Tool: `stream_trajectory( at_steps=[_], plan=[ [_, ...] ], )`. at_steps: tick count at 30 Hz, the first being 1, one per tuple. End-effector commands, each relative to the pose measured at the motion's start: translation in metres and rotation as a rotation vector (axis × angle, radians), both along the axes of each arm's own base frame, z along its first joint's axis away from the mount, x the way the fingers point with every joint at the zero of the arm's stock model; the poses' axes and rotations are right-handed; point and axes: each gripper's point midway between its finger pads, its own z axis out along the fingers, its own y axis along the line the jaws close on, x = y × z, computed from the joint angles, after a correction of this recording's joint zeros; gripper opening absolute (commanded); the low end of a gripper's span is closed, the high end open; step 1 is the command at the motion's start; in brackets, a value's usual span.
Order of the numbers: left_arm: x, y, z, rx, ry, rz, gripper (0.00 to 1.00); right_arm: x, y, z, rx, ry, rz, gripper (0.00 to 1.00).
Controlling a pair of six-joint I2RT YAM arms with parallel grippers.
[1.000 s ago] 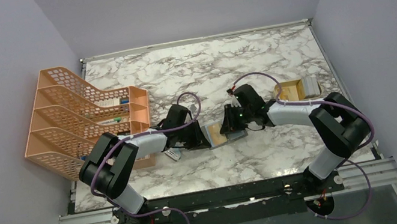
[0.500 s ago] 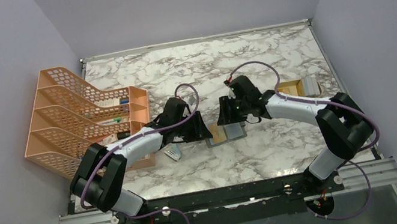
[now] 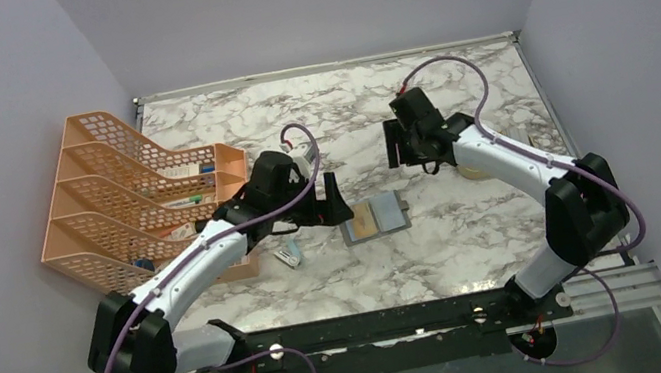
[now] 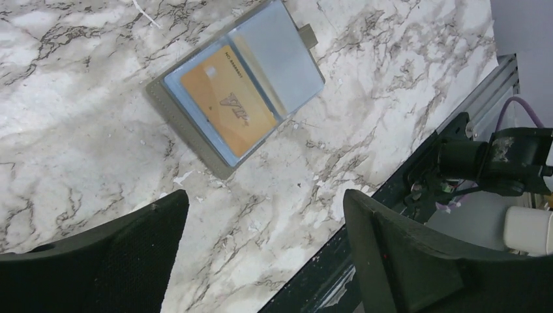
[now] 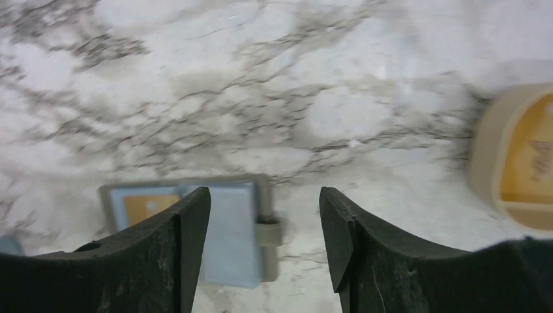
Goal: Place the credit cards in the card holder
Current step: Pick up the credit card from the storage box.
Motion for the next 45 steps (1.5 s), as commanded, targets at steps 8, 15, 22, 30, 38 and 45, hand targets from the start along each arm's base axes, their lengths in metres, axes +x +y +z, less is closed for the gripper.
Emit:
stream_trajectory(
  at_steps=[8, 15, 22, 30, 38, 45],
  plan=[
    [-0.015, 0.038, 0.009, 0.1, -0.105, -0.062, 0.99, 0.027, -0.139, 0.008, -0.421, 0.022, -0.329, 0.62],
    [-0.012, 0.048, 0.013, 0.122, -0.135, -0.042, 0.99, 0.039, -0.195, 0.012, -0.517, 0.041, -0.461, 0.6],
    [-0.011, 0.049, 0.016, 0.114, -0.146, -0.053, 0.99, 0.037, -0.231, -0.004, -0.568, 0.115, -0.529, 0.59],
    [-0.01, 0.051, 0.013, 0.111, -0.122, -0.037, 0.99, 0.032, -0.257, -0.027, -0.642, 0.194, -0.548, 0.62],
    [-0.009, 0.052, 0.012, 0.114, -0.122, -0.032, 0.99, 0.033, -0.27, -0.04, -0.675, 0.22, -0.567, 0.61],
    [-0.007, 0.054, 0.012, 0.117, -0.122, -0.018, 0.99, 0.035, -0.279, -0.04, -0.681, 0.222, -0.572, 0.57]
  ],
)
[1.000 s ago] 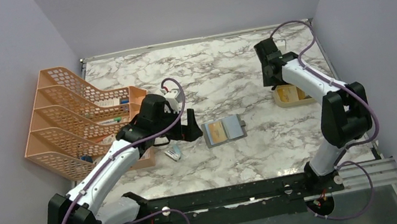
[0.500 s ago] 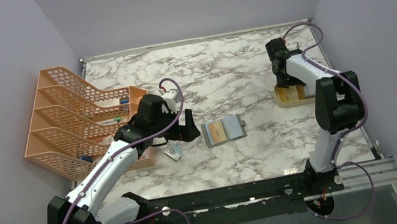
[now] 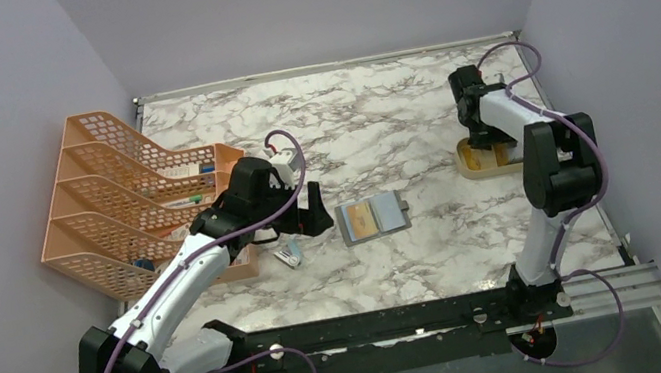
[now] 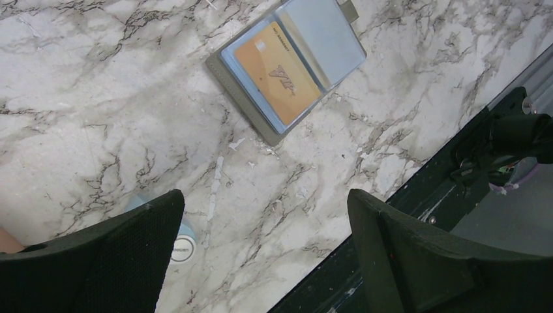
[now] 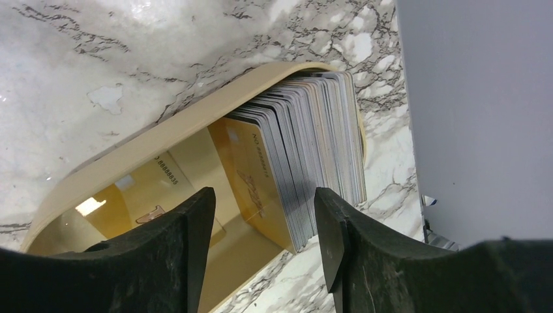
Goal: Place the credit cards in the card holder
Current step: Pick up the credit card from the storage box.
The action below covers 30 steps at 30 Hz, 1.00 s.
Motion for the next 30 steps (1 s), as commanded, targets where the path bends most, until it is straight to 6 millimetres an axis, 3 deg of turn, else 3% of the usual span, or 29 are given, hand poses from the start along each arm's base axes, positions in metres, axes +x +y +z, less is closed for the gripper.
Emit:
stream_trajectory(
  at_steps=[1, 18, 30],
  plan=[
    [0.003, 0.004, 0.0, 0.007, -0.005, 0.02, 0.99, 0.008, -0.013, 0.005, -0.044, -0.025, -0.019, 0.56],
    [0.004, 0.004, -0.001, -0.011, 0.009, 0.023, 0.99, 0.005, -0.021, 0.01, -0.074, -0.022, -0.023, 0.38],
    [0.005, 0.005, 0.001, -0.015, 0.005, 0.024, 0.99, 0.005, -0.023, 0.019, -0.086, -0.043, -0.033, 0.33]
  ],
)
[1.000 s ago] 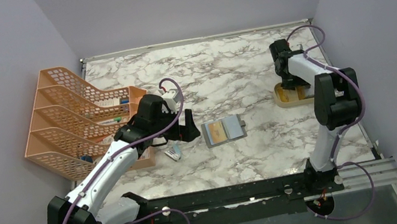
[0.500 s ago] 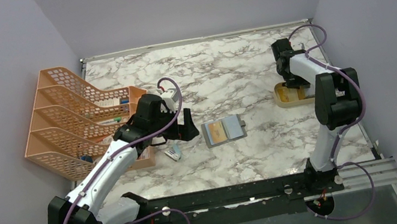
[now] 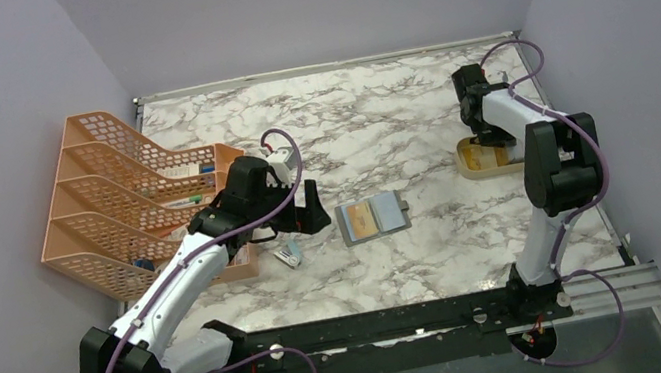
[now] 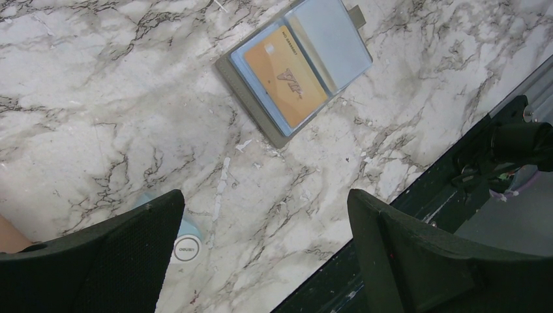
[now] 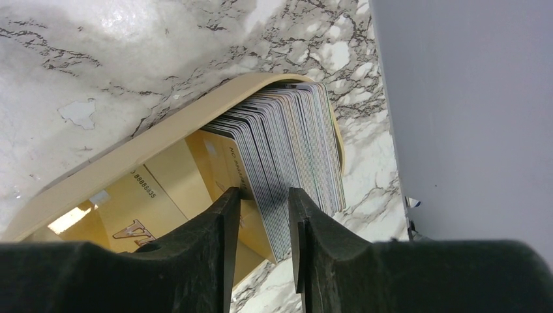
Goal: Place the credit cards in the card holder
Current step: Pick up the credit card from the storage box.
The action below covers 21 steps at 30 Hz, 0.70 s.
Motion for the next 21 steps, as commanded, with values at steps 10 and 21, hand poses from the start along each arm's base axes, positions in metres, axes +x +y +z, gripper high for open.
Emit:
stream_trajectory(
  at_steps=[10, 21],
  plan=[
    [0.0, 0.0, 0.002, -0.02, 0.002, -0.002, 0.99, 0.01, -0.006, 0.021, -0.022, -0.084, -0.009, 0.26],
    [0.001, 0.002, 0.002, -0.024, 0.003, 0.007, 0.99, 0.014, -0.005, 0.033, -0.012, -0.114, 0.004, 0.18]
  ],
)
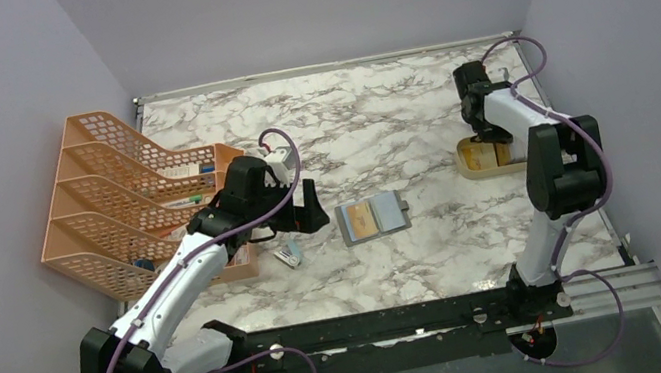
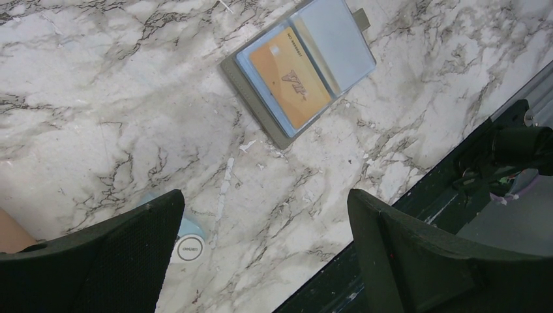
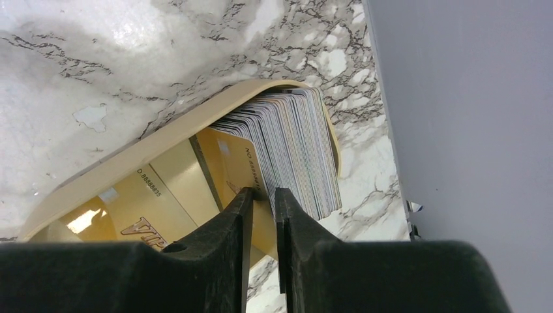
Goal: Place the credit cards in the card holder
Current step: Pick up the credit card from the storage box.
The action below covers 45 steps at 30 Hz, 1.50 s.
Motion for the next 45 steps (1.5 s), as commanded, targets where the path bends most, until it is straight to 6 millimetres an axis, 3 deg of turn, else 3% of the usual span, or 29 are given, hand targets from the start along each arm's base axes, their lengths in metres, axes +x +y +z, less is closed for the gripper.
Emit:
stream_trajectory(
  at_steps=[1, 7, 10, 20, 24, 30, 37, 41, 45],
  plan=[
    [0.0, 0.0, 0.002, -0.024, 0.0, -0.002, 0.99, 0.012, -0.004, 0.025, -0.008, -0.091, -0.005, 0.17],
    [0.005, 0.007, 0.001, -0.025, 0.006, 0.033, 0.99, 0.02, 0.018, 0.025, 0.125, -0.114, 0.073, 0.02],
    [0.006, 0.009, 0.001, -0.018, -0.005, 0.034, 0.99, 0.019, 0.033, 0.033, 0.213, -0.141, 0.112, 0.01],
    [0.003, 0.004, 0.007, -0.062, 0.028, 0.046, 0.87, 0.014, 0.104, 0.097, 0.567, -0.314, 0.274, 0.01],
    [-0.005, -0.01, 0.028, -0.161, 0.063, 0.023, 0.81, 0.011, 0.155, 0.125, 0.796, -0.407, 0.45, 0.01],
    [-0.007, -0.025, 0.058, -0.313, 0.075, 0.031, 0.71, -0.017, 0.233, 0.143, 1.115, -0.43, 0.623, 0.01],
    [-0.001, -0.04, 0.09, -0.489, 0.066, 0.052, 0.57, -0.07, 0.311, 0.159, 1.43, -0.412, 0.81, 0.01],
    [0.003, -0.046, 0.101, -0.58, 0.062, 0.071, 0.53, -0.103, 0.344, 0.156, 1.587, -0.352, 0.866, 0.01],
    [0.005, -0.051, 0.103, -0.653, 0.091, 0.08, 0.46, -0.125, 0.362, 0.161, 1.7, -0.345, 0.901, 0.01]
  ],
)
